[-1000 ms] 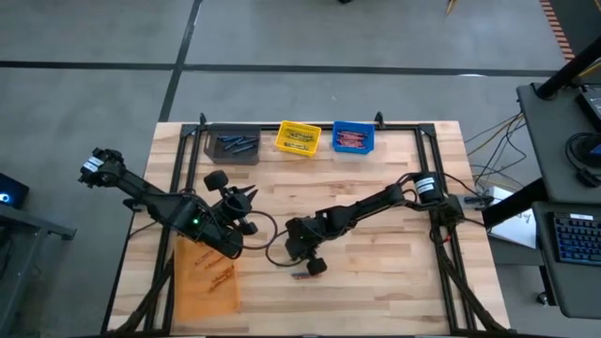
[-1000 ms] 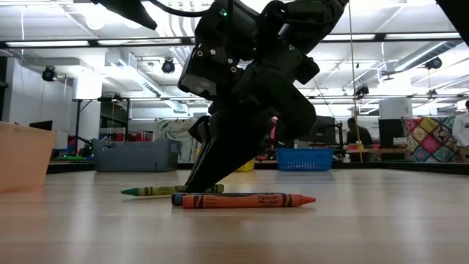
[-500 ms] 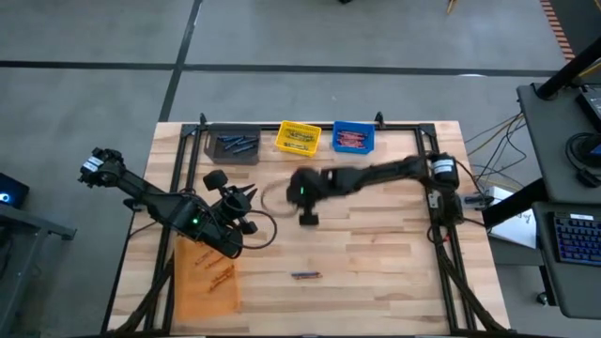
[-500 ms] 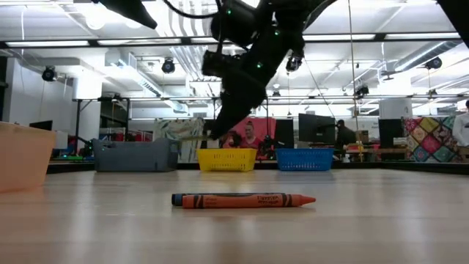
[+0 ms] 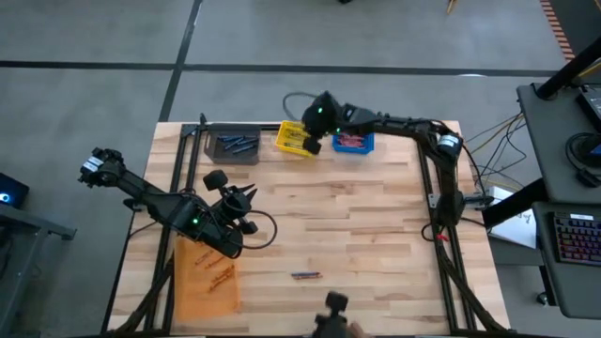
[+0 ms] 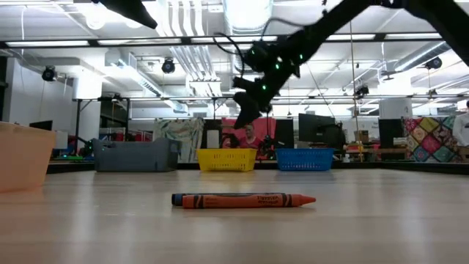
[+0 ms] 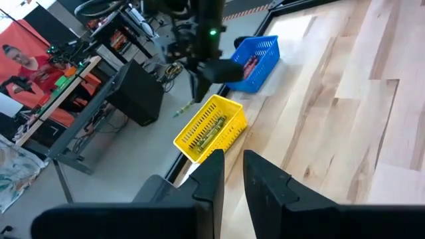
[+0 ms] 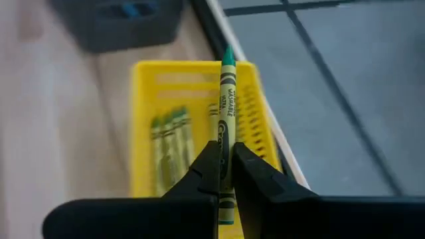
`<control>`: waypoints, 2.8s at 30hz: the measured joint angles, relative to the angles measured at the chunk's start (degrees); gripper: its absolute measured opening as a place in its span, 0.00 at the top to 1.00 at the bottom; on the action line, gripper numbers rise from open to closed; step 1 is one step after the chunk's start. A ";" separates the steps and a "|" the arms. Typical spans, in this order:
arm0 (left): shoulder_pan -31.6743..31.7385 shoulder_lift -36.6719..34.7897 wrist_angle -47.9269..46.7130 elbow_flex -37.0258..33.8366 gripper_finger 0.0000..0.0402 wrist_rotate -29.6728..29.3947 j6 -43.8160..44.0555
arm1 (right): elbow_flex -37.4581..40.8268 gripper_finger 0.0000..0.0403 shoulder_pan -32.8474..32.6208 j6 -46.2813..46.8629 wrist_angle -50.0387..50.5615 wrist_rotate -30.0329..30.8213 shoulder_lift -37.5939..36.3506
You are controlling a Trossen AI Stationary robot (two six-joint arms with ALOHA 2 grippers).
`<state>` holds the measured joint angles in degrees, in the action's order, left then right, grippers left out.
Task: Sort crayons
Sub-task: Put the green crayon into the yellow bin, then put the blue crayon into the black bin
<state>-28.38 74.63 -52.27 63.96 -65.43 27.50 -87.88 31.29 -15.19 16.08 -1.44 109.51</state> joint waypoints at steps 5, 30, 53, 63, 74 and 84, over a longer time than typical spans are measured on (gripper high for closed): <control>0.00 0.00 0.00 0.00 0.90 -0.02 -0.14 | -0.44 0.97 4.45 7.01 -5.34 -4.58 3.72; 0.15 -0.02 0.19 0.00 0.90 -0.07 -1.06 | -3.41 0.76 4.46 6.23 -2.64 -5.02 7.39; 0.09 0.16 16.69 -3.75 0.90 24.39 -5.25 | -0.03 0.80 -16.45 19.68 30.55 -27.43 -13.62; 0.02 0.17 34.86 -9.26 0.90 38.53 -9.98 | 9.68 0.80 -41.15 38.03 26.57 -5.16 -19.52; -2.31 3.02 46.62 -13.29 0.81 41.12 -10.22 | 16.24 0.84 -59.06 53.72 8.11 8.41 -19.21; -3.34 13.78 54.34 -13.31 0.69 41.16 -10.31 | 16.96 0.85 -65.95 57.34 6.08 15.22 -17.66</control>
<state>-31.73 88.41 2.07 50.65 -24.27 17.18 -70.92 -34.66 42.15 22.17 13.78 91.85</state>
